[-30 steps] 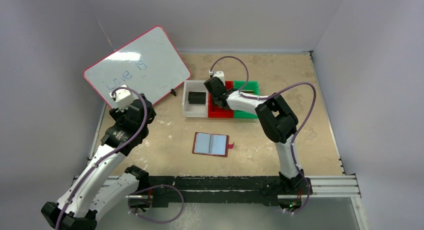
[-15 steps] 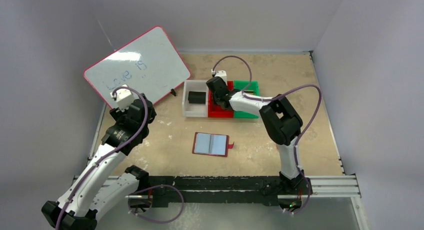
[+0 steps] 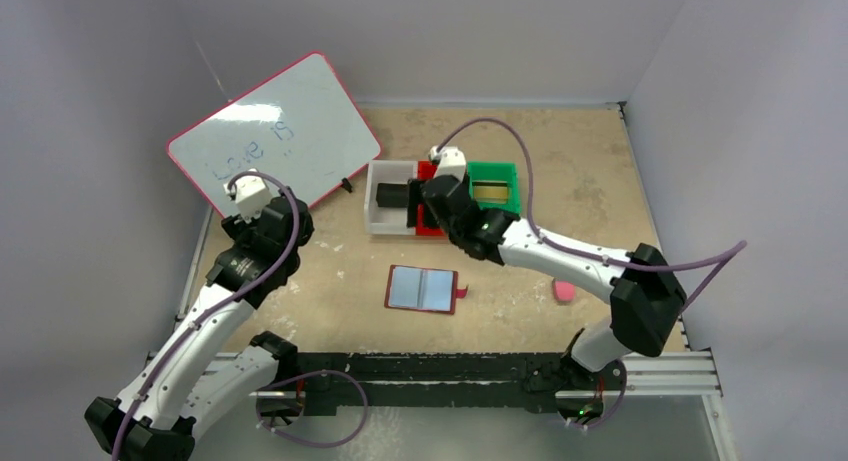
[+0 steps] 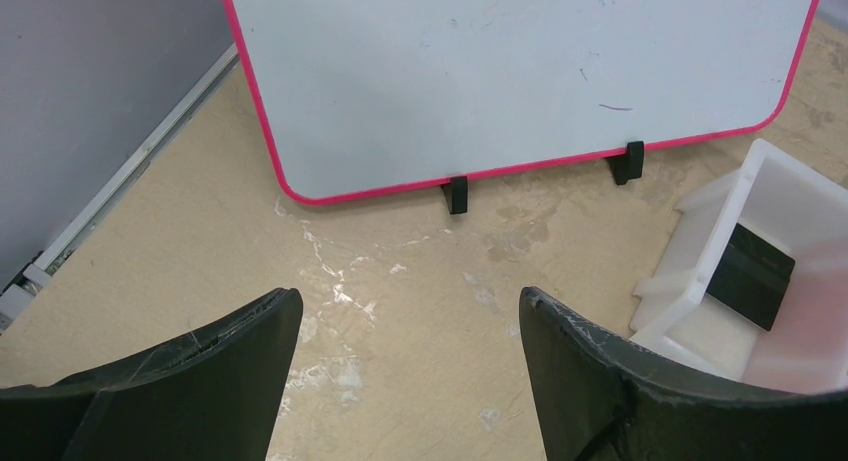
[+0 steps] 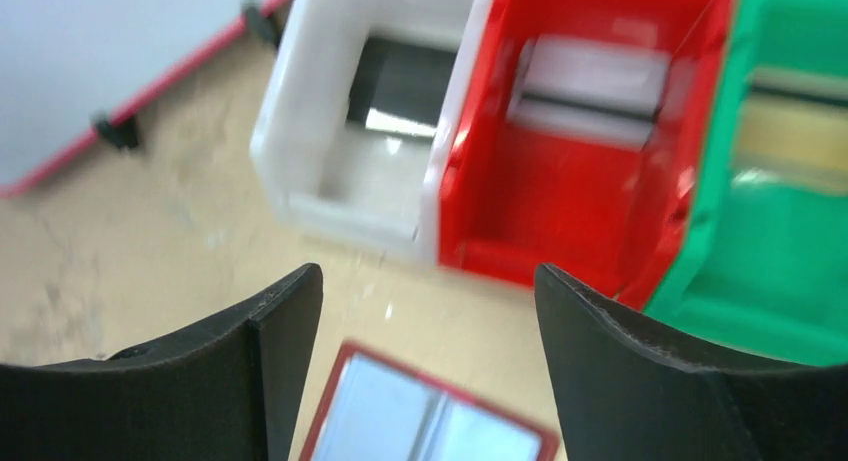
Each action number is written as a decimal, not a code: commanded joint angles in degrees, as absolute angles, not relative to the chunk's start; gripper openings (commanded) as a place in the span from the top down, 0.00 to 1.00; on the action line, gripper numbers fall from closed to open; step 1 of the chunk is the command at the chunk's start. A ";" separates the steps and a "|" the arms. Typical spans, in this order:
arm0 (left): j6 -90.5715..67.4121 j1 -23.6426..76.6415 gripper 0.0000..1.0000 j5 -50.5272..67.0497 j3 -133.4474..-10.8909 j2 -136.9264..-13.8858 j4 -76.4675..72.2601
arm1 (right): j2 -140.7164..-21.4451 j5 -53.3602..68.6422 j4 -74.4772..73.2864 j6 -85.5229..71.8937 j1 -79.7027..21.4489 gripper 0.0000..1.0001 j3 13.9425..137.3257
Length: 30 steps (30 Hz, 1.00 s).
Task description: Take the credit cards out of the card holder
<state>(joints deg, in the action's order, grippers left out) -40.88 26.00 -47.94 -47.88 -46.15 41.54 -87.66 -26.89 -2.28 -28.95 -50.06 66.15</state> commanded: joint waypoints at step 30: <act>-40.08 25.72 0.16 -48.60 -49.70 -47.02 40.69 | -105.74 -35.36 -19.78 -60.03 -69.43 0.32 68.44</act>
